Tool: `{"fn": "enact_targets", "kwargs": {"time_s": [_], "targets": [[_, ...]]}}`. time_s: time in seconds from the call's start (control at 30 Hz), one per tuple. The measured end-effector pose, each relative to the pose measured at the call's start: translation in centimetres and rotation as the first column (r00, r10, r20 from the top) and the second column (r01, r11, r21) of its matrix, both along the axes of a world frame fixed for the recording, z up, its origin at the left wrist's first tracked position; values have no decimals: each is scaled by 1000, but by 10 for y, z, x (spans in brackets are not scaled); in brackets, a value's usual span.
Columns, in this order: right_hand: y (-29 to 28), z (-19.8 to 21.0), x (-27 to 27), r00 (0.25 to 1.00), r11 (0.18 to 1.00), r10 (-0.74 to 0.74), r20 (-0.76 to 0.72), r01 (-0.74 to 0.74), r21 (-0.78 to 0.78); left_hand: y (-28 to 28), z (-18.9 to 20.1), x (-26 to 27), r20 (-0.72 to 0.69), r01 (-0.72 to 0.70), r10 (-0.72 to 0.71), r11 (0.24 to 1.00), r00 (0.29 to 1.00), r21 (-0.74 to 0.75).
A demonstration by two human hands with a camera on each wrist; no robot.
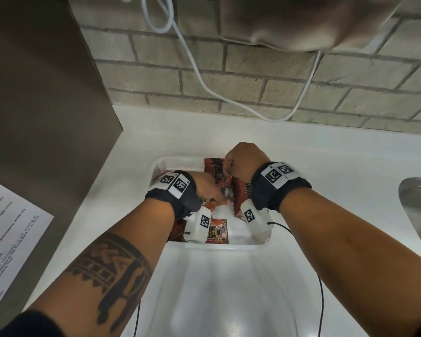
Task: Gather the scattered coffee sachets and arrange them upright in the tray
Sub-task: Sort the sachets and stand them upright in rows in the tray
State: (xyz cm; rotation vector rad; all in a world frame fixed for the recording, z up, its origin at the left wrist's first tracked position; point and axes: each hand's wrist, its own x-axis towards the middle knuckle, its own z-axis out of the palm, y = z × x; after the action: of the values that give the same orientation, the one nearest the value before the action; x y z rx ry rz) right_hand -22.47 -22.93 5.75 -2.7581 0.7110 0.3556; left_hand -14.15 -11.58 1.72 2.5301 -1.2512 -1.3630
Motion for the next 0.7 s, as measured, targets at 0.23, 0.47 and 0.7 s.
{"fn": "enact_targets", "kwargs": {"time_s": [0.23, 0.47, 0.7], "targets": [[0, -2, -1, 1000, 999, -5, 9, 5, 32, -2, -10, 4, -13, -27, 26, 999, 1000, -47], [-4, -2, -2, 999, 999, -27, 35, 26, 29, -1, -9, 3, 0, -18, 18, 999, 1000, -40], [-3, -1, -2, 998, 999, -52, 42, 52, -4, 0, -8, 2, -18, -30, 29, 997, 999, -67]]}}
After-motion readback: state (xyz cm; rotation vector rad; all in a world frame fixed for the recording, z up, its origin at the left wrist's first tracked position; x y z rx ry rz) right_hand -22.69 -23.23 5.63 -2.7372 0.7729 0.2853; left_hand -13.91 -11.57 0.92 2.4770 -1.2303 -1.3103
